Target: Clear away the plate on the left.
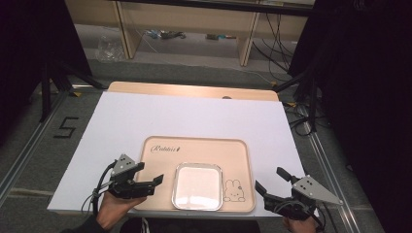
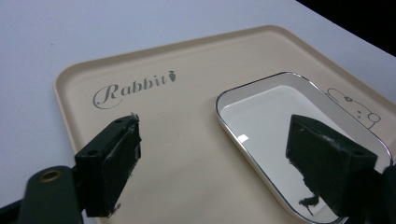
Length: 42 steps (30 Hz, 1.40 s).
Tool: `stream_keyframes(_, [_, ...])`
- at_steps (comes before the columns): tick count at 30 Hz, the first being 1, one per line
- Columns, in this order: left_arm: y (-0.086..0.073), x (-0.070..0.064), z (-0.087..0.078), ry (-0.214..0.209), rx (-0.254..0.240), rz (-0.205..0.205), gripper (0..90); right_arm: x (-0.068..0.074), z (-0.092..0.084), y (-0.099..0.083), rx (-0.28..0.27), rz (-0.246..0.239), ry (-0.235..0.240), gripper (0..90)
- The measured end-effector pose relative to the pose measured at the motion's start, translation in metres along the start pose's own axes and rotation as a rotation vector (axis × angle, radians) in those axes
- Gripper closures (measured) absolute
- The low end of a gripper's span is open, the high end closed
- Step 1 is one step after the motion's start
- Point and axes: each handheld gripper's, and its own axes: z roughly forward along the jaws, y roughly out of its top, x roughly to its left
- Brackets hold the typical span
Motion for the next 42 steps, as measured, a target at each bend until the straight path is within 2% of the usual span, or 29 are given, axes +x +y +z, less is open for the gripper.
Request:
stream_keyframes(2, [0.000, 0.001, -0.002, -0.008, 0.003, 0.011, 15.2, 0.001, 0.001, 0.000, -0.005, 0.009, 0.011, 15.2])
stream_keyframes(5, [0.000, 0.002, -0.004, -0.011, -0.007, 0.008, 14.0, -0.001, -0.001, 0.000, 0.008, -0.016, -0.013, 15.2])
stream_keyframes(6, [0.000, 0.003, -0.005, -0.014, -0.010, 0.007, 14.0, 0.000, 0.002, -0.001, -0.023, 0.011, -0.004, 15.2])
stream_keyframes(7, [0.000, 0.004, -0.006, -0.023, -0.015, 0.003, 13.2, 0.002, 0.002, -0.001, -0.012, 0.026, 0.006, 15.2])
stream_keyframes(9, [0.000, 0.004, -0.009, -0.023, -0.030, -0.006, 13.0, 0.002, 0.001, -0.001, -0.008, 0.025, 0.004, 15.2])
stream_keyframes(10, [-0.001, 0.005, -0.011, -0.028, -0.035, -0.005, 13.0, -0.002, -0.001, 0.001, 0.008, -0.020, -0.011, 15.2])
stream_keyframes(11, [-0.001, 0.005, -0.012, -0.029, -0.040, -0.004, 12.8, -0.001, 0.000, 0.000, -0.004, -0.018, -0.010, 15.2])
stream_keyframes(12, [-0.002, 0.005, -0.014, -0.027, -0.043, 0.000, 12.5, 0.000, 0.000, 0.000, -0.004, 0.005, 0.005, 15.2])
stream_keyframes(13, [-0.002, 0.005, -0.016, -0.024, -0.050, -0.003, 12.5, -0.001, -0.001, 0.000, 0.003, -0.011, -0.007, 15.2])
stream_keyframes(14, [-0.003, 0.006, -0.018, -0.029, -0.053, 0.003, 12.5, 0.000, 0.002, -0.001, -0.020, 0.006, 0.006, 15.2])
stream_keyframes(15, [-0.003, 0.006, -0.018, -0.029, -0.053, 0.003, 12.5, 0.000, 0.002, -0.001, -0.020, 0.006, 0.006, 15.2])
stream_keyframes(16, [-0.004, 0.007, -0.020, -0.027, -0.055, 0.021, 12.5, 0.001, 0.000, 0.000, 0.010, 0.011, 0.006, 15.2])
stream_keyframes(18, [-0.004, 0.007, -0.021, -0.031, -0.055, 0.022, 12.2, 0.001, 0.001, 0.000, -0.008, 0.012, 0.004, 15.2])
stream_keyframes(20, [-0.005, 0.007, -0.024, -0.019, -0.042, 0.022, 11.9, 0.002, 0.000, 0.000, 0.010, 0.022, 0.003, 15.2])
stream_keyframes(23, [-0.005, 0.005, -0.026, -0.018, -0.052, 0.020, 11.8, 0.002, 0.000, 0.000, 0.012, 0.022, 0.003, 15.2])
stream_keyframes(24, [-0.005, 0.006, -0.027, -0.020, -0.052, 0.043, 11.7, 0.002, 0.000, 0.000, 0.010, 0.022, 0.003, 15.2])
stream_keyframes(25, [-0.005, 0.005, -0.028, -0.020, -0.058, 0.043, 11.7, 0.002, 0.000, 0.000, 0.010, 0.022, 0.003, 15.2])
stream_keyframes(27, [-0.006, 0.003, -0.030, -0.028, -0.062, 0.045, 10.8, 0.000, 0.000, 0.000, 0.002, 0.001, 0.005, 15.2])
stream_keyframes(29, [-0.007, 0.001, -0.032, -0.033, -0.060, 0.033, 9.8, 0.001, 0.000, 0.000, 0.017, 0.020, 0.010, 15.2])
stream_keyframes(31, [-0.008, 0.001, -0.033, -0.057, -0.041, 0.045, 7.8, 0.001, 0.000, 0.000, 0.006, 0.022, 0.011, 15.2])
stream_keyframes(33, [-0.010, -0.001, -0.034, -0.060, -0.048, 0.037, 6.9, 0.002, 0.000, 0.000, 0.005, 0.021, 0.006, 15.2])
stream_keyframes(36, [-0.011, -0.002, -0.037, -0.073, -0.056, 0.057, 5.8, 0.001, 0.001, 0.000, -0.001, 0.012, 0.017, 15.2])
stream_keyframes(37, [-0.011, -0.004, -0.038, -0.061, -0.057, 0.052, 5.8, 0.001, 0.001, 0.000, -0.001, 0.012, 0.017, 15.2])
stream_keyframes(38, [-0.011, -0.003, -0.038, -0.060, -0.053, 0.066, 5.6, 0.001, 0.000, 0.000, 0.007, 0.006, 0.013, 15.2])
stream_keyframes(39, [-0.011, -0.004, -0.039, -0.056, -0.060, 0.057, 5.5, 0.001, 0.000, 0.000, 0.005, 0.007, 0.016, 15.2])
stream_keyframes(41, [-0.011, -0.005, -0.041, -0.051, -0.064, 0.067, 5.4, 0.002, 0.000, 0.000, 0.007, 0.022, 0.014, 15.2])
stream_keyframes(42, [-0.012, -0.005, -0.043, -0.052, -0.071, 0.075, 5.3, 0.001, 0.000, 0.000, 0.006, 0.010, 0.015, 15.2])
